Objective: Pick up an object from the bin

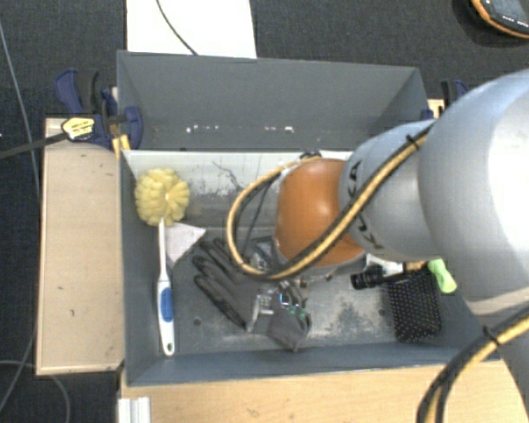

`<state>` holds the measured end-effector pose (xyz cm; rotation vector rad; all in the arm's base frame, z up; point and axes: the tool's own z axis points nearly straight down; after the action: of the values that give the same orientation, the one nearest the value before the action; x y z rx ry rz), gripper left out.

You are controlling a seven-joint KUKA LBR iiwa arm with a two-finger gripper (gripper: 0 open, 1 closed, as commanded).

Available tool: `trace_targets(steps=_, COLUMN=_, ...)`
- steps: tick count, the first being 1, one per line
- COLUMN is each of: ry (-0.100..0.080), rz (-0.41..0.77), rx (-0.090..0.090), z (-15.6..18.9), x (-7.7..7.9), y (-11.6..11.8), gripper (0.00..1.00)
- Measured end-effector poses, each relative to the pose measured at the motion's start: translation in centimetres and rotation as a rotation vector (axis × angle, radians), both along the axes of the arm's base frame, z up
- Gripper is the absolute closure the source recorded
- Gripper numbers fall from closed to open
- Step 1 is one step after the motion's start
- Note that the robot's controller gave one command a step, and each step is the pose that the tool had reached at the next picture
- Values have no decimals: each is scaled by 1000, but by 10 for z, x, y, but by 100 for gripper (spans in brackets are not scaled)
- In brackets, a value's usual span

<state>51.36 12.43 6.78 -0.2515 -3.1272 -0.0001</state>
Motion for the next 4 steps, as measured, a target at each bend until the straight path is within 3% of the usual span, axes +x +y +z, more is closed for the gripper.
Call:
trace_targets(steps=1, ry=-2, rz=37, rx=1, z=0, x=1, y=1, gripper=0)
trace_targets(steps=2, ry=-3, rz=21, rx=3, z=1, x=1, y=1, gripper=100)
trace_targets(steps=4, ry=-2, rz=16, rx=3, z=3, x=0, y=1, gripper=100)
